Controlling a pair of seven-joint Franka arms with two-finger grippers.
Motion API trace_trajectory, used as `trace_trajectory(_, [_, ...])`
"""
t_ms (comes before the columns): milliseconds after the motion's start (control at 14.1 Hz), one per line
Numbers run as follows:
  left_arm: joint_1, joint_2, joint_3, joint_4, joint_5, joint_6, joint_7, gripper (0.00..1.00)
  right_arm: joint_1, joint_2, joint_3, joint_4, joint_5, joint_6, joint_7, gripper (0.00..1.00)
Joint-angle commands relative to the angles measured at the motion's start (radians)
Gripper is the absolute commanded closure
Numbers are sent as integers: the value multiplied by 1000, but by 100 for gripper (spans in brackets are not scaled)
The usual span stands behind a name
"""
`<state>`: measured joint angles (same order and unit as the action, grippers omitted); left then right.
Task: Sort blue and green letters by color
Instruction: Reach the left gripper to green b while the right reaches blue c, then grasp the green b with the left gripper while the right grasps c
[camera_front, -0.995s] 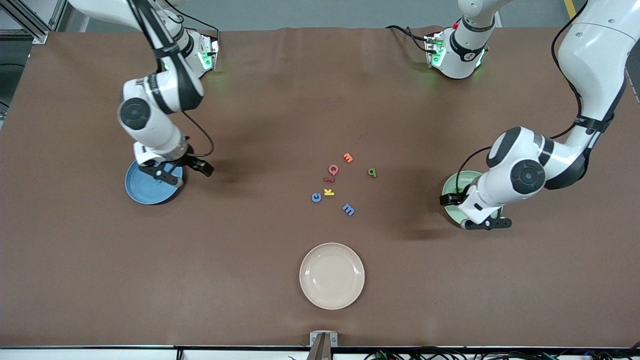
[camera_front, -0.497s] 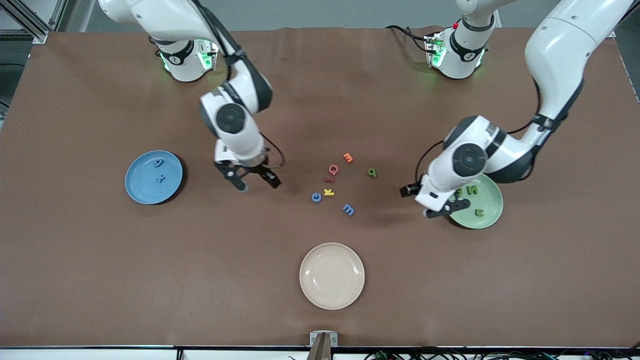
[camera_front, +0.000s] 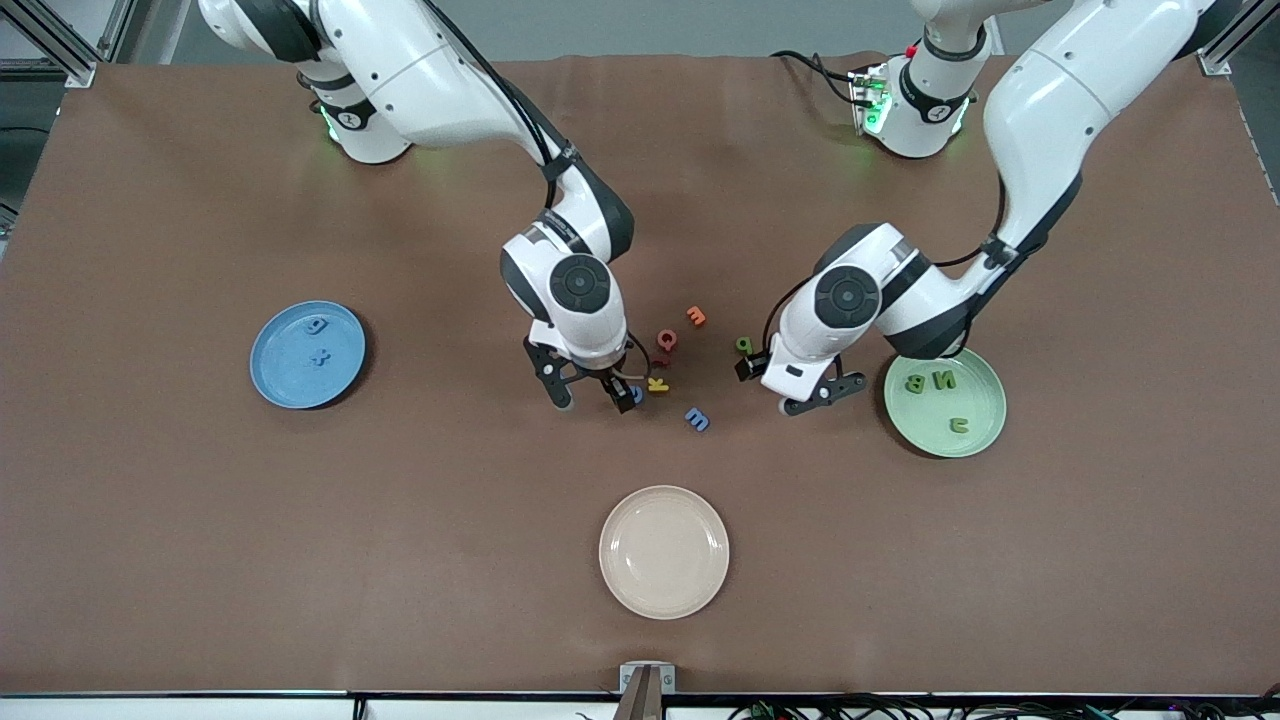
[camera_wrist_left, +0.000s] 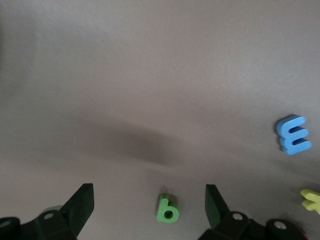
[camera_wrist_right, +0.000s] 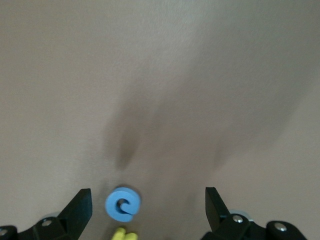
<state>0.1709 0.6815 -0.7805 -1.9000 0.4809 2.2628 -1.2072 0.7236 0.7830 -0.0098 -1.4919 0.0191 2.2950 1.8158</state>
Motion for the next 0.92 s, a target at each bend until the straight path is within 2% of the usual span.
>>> trace_trajectory(0, [-65,19,46,4,21,23,-66,13,22,99,-16,151,-8,-55,86,0])
trace_trajectory(284, [-86,33,47,-2,22,23,-83,26,22,134,-16,188,-24,-69,109,1])
trace_trajectory(497, [-96,39,47,-5,22,23,-84,27,20,140,-16,188,-22,-65,109,2])
trace_trajectory(853, [-103,53,47,-13,24,24,-83,35,33,166,-16,200,-22,-52,129,5])
